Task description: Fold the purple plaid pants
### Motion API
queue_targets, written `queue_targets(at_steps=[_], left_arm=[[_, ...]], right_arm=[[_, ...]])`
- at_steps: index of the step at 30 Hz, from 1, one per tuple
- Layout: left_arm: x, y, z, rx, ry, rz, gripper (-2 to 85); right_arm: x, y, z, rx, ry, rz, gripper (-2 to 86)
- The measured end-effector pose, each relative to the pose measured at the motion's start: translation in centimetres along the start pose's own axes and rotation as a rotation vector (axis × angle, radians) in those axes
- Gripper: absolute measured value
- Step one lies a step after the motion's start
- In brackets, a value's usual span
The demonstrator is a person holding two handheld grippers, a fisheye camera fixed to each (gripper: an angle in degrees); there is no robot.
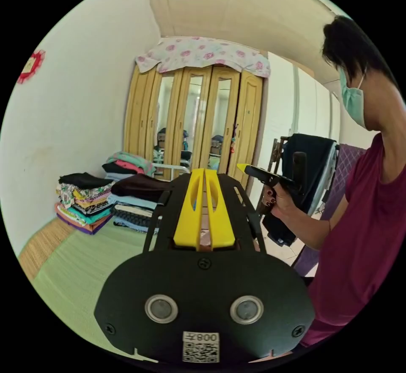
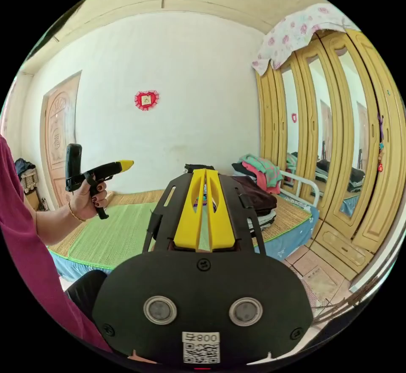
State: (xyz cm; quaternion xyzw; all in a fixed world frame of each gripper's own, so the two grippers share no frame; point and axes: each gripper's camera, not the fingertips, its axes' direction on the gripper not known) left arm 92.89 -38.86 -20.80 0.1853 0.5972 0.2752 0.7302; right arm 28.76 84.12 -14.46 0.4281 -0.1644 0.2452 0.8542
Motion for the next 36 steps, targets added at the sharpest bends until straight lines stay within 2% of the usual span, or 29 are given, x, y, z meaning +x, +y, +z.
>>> queue_targets(at_steps=[2,11,18,22,27,36], left_arm=[[4.5,-2.2,0.5,0.011,0.145,0.044,0.1],[19.6,-8.8,2.9,0.066,0.486,0.151,1.2],[29.6,-13.6,7.4,-0.048,0.627,0.224,6.8],[35.3,-16.3,10.9,-0.107,0.674,0.282,7.5],[40.4,-18.9,15.9,-0.169,0.783,0.258,7.7],[50.1,-24.2,25.6,-0.276,1.010,0.273,9.4]], right_arm=[[-2.3,-1.0,-5.2,0.054,0.007,-0.022,0.0],[-10.8,-3.4,-27.9,0.212,0.115,-0.056,0.1],[-16.0,-3.1,-42.2,0.314,0.209,-0.084,0.4],[-18.5,-2.4,-48.7,0.372,0.263,-0.108,1.0],[-21.2,-1.5,-57.0,0.434,0.325,-0.125,3.3],[-24.4,-0.9,-66.5,0.491,0.362,-0.152,6.4]])
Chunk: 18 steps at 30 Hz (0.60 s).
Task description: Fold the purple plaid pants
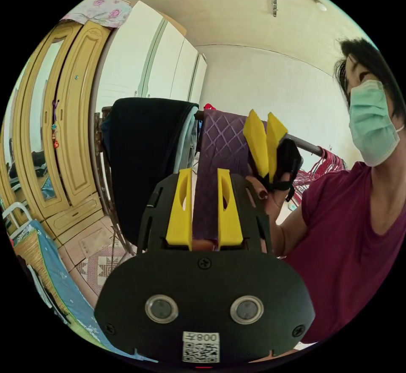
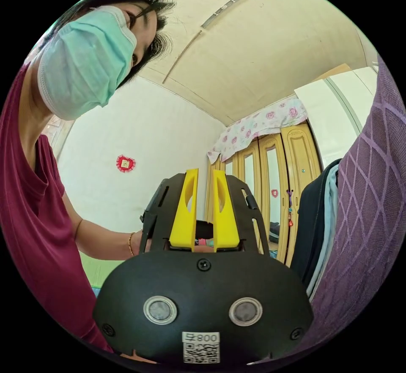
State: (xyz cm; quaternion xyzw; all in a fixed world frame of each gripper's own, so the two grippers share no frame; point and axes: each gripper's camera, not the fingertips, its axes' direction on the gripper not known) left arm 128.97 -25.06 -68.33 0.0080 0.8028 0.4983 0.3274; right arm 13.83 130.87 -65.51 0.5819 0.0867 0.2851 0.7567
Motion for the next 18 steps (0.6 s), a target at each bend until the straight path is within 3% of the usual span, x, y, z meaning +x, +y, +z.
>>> queue_targets(at_steps=[8,12,18], left_arm=[[-3.2,-10.6,9.3,-0.072,0.263,-0.010,13.1],[-3.8,-13.4,10.4,-0.028,0.249,-0.023,13.9],[-4.0,-15.5,10.3,-0.040,0.379,-0.039,7.0]], right_arm=[[0.8,-3.2,-5.8,0.067,0.057,-0.044,6.5],[2.1,-4.2,-7.3,0.069,0.060,-0.028,6.5],[4.3,-5.1,-7.8,0.056,0.045,0.010,6.4]])
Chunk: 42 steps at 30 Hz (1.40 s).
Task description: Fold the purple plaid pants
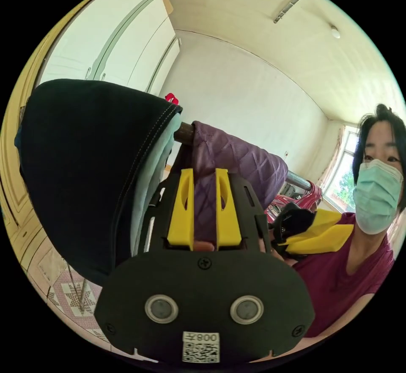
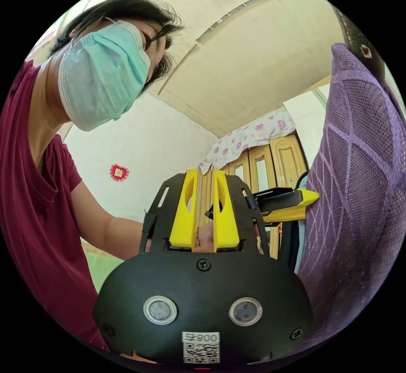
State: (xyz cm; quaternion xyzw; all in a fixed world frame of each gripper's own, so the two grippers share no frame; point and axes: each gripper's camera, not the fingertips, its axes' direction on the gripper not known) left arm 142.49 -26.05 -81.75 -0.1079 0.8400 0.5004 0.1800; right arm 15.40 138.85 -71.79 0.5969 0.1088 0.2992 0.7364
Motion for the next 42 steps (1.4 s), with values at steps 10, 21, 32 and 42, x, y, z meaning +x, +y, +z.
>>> queue_targets(at_steps=[10,21,32,42], left_arm=[[6.3,0.0,-10.6,0.100,-0.149,0.017,2.3],[17.4,1.8,-28.3,0.410,-0.372,0.038,1.7],[36.0,8.0,-45.4,0.378,-0.960,-0.026,1.7],[49.6,15.3,-51.3,0.319,-1.358,-0.230,1.8]], right_arm=[[2.2,-1.3,2.8,-0.032,-0.082,0.011,5.9],[3.4,-1.9,11.0,-0.100,-0.255,0.018,3.4],[4.4,3.8,26.4,-0.378,-0.520,0.186,7.0],[0.1,3.4,42.4,-0.432,-0.684,0.177,7.8]])
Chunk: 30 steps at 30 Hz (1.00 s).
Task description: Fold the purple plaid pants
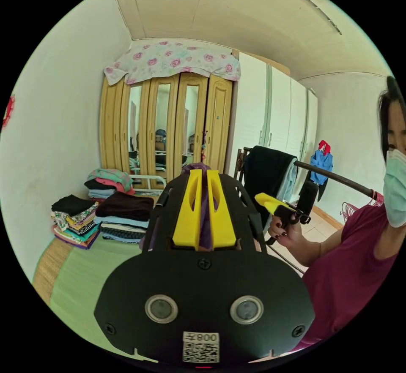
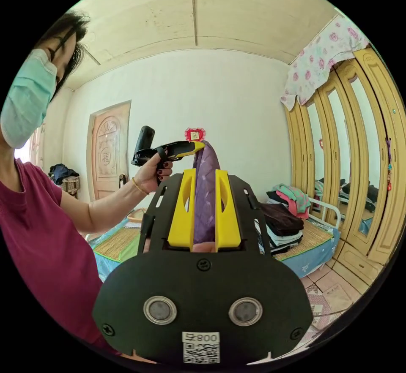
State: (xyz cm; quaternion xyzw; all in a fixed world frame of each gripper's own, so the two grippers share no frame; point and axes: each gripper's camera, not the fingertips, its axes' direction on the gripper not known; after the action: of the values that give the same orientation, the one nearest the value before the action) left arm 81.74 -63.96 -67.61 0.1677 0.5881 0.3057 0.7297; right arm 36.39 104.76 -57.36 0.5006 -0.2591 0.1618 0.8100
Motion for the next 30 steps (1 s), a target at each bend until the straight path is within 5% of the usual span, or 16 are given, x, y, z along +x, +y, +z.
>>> queue_targets(at_steps=[5,16,23,30], left_arm=[[-2.2,2.0,-7.3,0.003,-0.140,-0.081,1.9],[-6.2,1.0,-21.8,0.213,-0.331,-0.221,1.9],[-5.5,-0.3,-28.3,0.257,-0.445,-0.185,2.0],[-5.2,-0.4,-33.1,0.223,-0.521,-0.141,2.0]], right_arm=[[0.8,-1.3,7.2,-0.117,-0.135,-0.012,7.7],[2.0,0.8,15.2,-0.199,-0.078,-0.146,5.2],[4.5,5.6,30.8,-0.446,-0.259,-0.084,8.9],[7.4,8.3,42.5,-0.555,-0.212,-0.046,5.4]])
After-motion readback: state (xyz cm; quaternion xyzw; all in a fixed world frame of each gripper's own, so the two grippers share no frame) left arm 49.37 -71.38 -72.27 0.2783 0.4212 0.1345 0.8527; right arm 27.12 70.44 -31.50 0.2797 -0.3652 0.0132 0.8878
